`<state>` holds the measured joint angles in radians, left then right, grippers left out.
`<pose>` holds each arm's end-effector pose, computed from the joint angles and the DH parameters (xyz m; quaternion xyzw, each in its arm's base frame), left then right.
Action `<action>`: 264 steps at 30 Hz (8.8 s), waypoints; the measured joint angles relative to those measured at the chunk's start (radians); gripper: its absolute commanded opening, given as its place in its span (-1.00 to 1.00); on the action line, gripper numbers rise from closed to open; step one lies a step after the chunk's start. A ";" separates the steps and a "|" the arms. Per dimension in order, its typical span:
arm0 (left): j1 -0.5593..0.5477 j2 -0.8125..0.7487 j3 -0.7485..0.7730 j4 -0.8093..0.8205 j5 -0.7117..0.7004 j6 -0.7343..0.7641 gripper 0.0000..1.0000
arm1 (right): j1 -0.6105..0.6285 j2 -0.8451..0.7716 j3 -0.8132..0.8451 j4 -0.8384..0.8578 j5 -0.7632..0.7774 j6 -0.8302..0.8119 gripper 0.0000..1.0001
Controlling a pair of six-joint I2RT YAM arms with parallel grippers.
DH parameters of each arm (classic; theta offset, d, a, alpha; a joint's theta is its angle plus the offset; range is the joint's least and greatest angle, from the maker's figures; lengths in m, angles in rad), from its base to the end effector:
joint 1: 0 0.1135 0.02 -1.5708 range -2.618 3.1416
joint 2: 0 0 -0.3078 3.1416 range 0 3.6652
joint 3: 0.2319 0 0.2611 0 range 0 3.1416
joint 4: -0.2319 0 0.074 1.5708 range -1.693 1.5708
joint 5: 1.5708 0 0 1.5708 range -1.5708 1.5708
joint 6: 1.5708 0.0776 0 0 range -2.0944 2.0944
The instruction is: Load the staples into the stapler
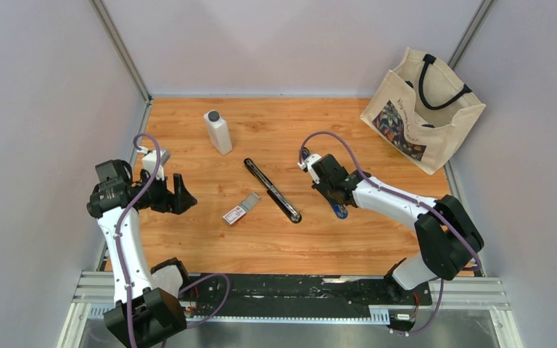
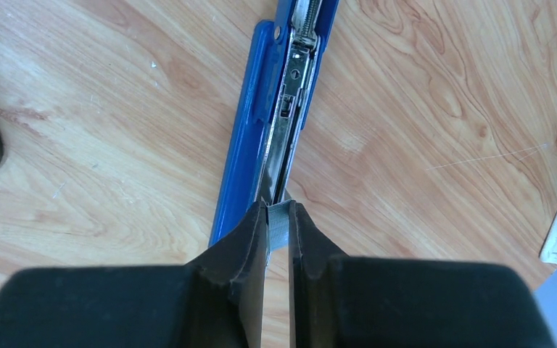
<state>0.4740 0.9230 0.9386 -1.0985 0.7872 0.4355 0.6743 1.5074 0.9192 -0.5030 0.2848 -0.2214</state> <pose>0.1566 0.0185 0.3092 0.0754 0.8978 -0.2364 0.3639 0.2587 0.1788 0.1979 -0.3860 0.8813 -0.0816 0.2601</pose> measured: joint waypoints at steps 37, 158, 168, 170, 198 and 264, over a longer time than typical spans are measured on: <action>0.000 0.015 0.000 0.000 -0.003 -0.002 0.86 | -0.003 -0.039 0.031 -0.075 0.002 0.083 -0.71; 0.001 0.046 0.000 -0.005 -0.003 -0.002 0.87 | -0.417 0.374 0.332 -0.323 -0.347 -1.128 -0.63; 0.001 0.006 0.000 -0.017 0.047 0.034 0.87 | -0.457 0.356 0.418 -0.452 -0.508 -1.025 -0.67; 0.002 -0.030 0.000 -0.028 0.081 0.072 0.87 | -0.464 0.336 0.432 -0.486 -0.543 -0.999 -0.66; -1.261 0.235 0.215 0.508 -0.302 0.526 0.93 | -0.375 0.207 0.650 -0.843 -1.328 -0.809 -0.63; -1.429 0.550 0.362 0.529 -0.471 0.512 -0.49 | -0.313 0.207 0.566 -0.851 -1.456 -0.977 -0.58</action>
<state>-0.9546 1.4731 1.3006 -0.5694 0.3164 0.9470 0.3614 1.7145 1.4853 -1.3544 -1.1709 -1.1988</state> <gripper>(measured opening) 0.292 0.212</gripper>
